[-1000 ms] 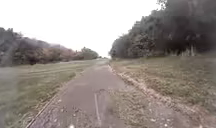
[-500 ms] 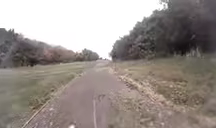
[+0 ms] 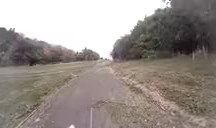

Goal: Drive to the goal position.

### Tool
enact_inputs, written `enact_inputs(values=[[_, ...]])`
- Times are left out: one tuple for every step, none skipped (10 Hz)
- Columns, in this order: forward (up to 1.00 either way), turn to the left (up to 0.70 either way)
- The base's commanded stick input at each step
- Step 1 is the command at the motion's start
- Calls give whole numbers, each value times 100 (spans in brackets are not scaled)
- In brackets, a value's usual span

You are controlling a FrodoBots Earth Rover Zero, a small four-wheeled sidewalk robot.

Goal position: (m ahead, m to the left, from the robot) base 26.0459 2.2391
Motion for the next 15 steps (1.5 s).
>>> enact_inputs(values=[[60, 0], [60, 0], [60, 0], [60, 0], [60, 0], [60, 0], [60, 0], [60, 0], [60, 0], [60, 0], [60, 0], [60, 0], [60, 8], [60, 15], [60, 15]])
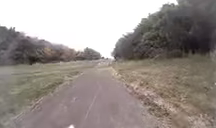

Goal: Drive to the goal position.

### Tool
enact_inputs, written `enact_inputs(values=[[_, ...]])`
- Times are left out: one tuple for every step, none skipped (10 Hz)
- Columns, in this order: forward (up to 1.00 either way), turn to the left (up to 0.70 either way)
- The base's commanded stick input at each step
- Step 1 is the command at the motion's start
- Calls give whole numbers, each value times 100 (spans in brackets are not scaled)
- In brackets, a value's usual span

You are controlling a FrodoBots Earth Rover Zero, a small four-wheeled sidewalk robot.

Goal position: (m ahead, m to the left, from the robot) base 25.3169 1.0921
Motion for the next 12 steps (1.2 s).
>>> enact_inputs(values=[[60, 15], [60, 15], [60, 15], [60, 8], [60, 0], [60, 0], [60, 0], [60, 0], [60, 0], [60, 0], [60, 0], [60, 0]])
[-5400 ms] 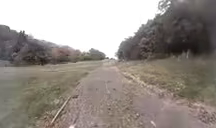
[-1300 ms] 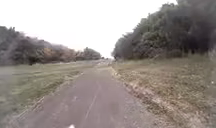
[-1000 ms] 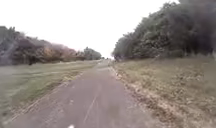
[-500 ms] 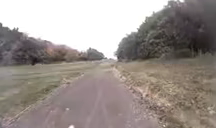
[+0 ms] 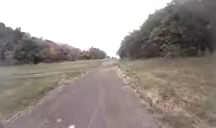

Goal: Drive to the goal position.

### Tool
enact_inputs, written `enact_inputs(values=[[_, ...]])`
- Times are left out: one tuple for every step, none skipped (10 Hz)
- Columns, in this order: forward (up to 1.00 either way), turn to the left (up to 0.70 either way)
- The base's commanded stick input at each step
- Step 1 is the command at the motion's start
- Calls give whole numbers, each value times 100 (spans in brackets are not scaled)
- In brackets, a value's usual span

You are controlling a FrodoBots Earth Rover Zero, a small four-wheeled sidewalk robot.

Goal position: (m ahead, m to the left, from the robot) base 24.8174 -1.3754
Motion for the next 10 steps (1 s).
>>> enact_inputs(values=[[60, -1], [60, -8], [60, -15], [60, -15], [60, -15], [60, -15], [60, -15], [60, -5], [60, 0], [60, 0]])
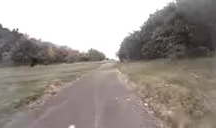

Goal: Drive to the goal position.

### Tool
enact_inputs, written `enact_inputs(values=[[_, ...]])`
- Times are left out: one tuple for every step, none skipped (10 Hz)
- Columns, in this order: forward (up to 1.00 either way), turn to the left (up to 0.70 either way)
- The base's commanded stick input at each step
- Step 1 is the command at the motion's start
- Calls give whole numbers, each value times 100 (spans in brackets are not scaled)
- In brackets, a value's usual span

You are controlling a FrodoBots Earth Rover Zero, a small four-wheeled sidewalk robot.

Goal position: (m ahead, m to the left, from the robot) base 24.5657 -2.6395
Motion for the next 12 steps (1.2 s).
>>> enact_inputs(values=[[60, 0], [60, 0], [60, 0], [60, -6], [60, -12], [60, -14], [60, -15], [60, -15], [60, 0], [60, 0], [60, 0], [60, 0]])
